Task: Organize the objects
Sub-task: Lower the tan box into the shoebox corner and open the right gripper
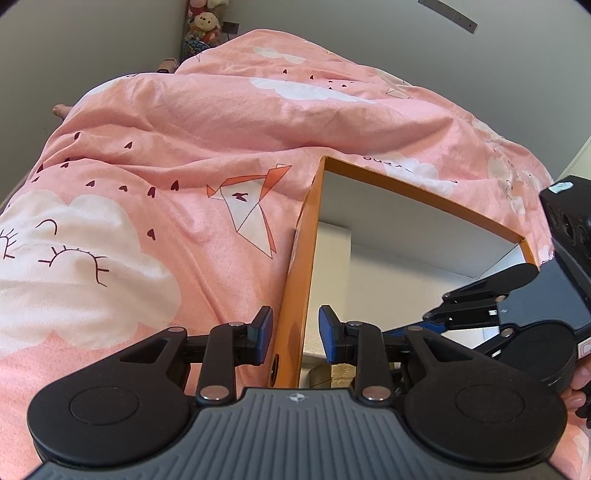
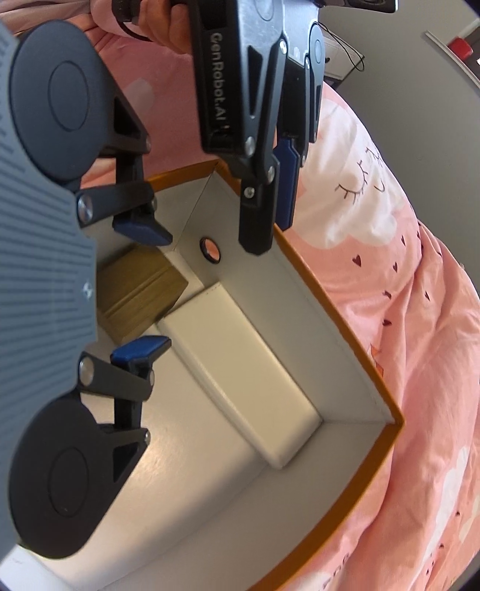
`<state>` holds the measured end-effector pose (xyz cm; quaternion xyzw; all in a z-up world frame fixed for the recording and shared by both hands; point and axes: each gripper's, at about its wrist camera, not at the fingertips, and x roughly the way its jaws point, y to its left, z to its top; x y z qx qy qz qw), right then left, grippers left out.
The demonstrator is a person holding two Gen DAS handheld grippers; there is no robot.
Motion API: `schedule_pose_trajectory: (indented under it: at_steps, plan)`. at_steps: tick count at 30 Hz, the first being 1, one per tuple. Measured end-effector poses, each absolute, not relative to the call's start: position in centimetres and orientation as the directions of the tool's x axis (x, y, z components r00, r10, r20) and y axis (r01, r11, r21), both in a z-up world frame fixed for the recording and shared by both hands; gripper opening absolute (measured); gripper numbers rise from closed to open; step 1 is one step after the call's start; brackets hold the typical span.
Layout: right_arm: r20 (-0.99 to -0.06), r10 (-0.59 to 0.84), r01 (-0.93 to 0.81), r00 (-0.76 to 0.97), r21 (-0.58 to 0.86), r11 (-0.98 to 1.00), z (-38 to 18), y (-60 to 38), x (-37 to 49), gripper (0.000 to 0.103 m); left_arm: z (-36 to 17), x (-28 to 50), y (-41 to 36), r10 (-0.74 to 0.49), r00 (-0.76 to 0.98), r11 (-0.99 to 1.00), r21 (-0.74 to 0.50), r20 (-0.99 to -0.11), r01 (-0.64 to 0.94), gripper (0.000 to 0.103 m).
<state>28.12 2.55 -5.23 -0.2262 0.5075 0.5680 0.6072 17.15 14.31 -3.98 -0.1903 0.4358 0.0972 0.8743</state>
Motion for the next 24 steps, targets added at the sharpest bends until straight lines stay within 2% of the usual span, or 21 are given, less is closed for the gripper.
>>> schedule_pose_trajectory:
  at_steps: [5, 10, 15, 24]
  plan:
    - [-0.88, 0.457, -0.902, -0.13, 0.296, 0.315, -4.7, 0.8, 29.2, 0.022, -3.9, 17.1, 14.4, 0.0, 0.603, 0.908, -0.252, -0.798, -0.333, 0.033]
    - [-0.887, 0.446, -0.85, -0.119, 0.323, 0.415, -5.0, -1.1, 30.5, 0.01, -4.0, 17.1, 14.6, -0.005, 0.6, 0.906, -0.258, -0.8, -0.336, 0.033]
    - [-0.913, 0.395, -0.835, -0.099, 0.292, 0.466, -6.4, -1.8, 30.3, 0.008, -4.2, 17.3, 14.2, -0.011, 0.594, 0.909, -0.255, -0.804, -0.328, 0.033]
    - [-0.892, 0.427, -0.847, -0.147, 0.336, 0.411, -7.0, 0.3, 28.7, 0.005, -4.2, 17.3, 13.9, -0.019, 0.592, 0.914, -0.254, -0.806, -0.316, 0.031]
